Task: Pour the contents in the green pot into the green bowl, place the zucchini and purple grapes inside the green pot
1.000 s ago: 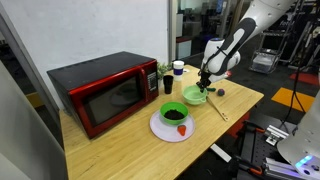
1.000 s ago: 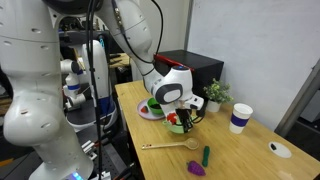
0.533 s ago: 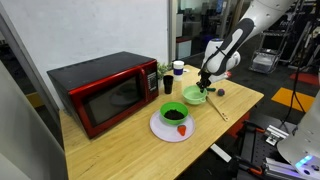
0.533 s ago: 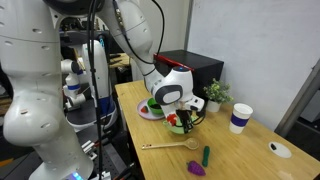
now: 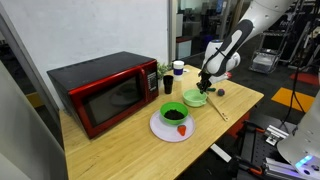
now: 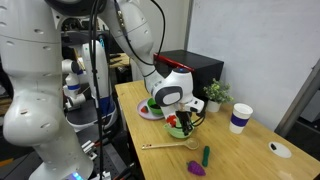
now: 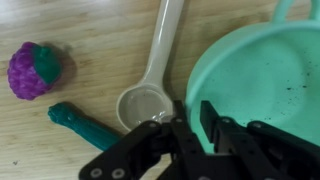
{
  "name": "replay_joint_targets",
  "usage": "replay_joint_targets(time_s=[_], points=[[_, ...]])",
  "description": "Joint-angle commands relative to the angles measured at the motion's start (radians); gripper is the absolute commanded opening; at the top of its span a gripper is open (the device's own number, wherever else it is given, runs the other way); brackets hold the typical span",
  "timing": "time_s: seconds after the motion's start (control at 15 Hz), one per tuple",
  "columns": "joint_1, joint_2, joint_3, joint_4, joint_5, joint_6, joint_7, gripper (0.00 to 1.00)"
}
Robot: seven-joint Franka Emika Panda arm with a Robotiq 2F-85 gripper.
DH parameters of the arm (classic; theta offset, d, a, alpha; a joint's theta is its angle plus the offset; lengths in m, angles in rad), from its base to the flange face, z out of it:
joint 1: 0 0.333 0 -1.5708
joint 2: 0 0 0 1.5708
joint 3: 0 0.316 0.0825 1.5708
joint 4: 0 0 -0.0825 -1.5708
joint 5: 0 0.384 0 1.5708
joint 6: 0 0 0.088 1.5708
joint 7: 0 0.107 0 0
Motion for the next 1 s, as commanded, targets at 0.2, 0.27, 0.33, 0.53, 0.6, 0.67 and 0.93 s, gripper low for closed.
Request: replay_joint_targets(time_s=[0.2,0.27,0.33,0.53,0.6,0.67,0.93], points=[[-0.007,0.012,-0.002,0.004,-0.001,0.018,-0.027,0.75],[0.010,0.007,-0.021,0.013,-0.035,-0.006,-0.017,0.83],[0.033,0.000,-0.049,0.028,-0.089,-0.036,-0.005,0.89],[0.019,-0.026,-0.041,0.075,-0.160,-0.090,-0.089,1.00],[0.007,-0.027,-0.032,0.098,-0.170,-0.105,-0.126,1.00],[-0.011,-0.028,-0.015,0.117,-0.162,-0.117,-0.179,1.00],[-0.091,-0.016,0.053,0.191,-0.046,-0.196,-0.435,1.00]])
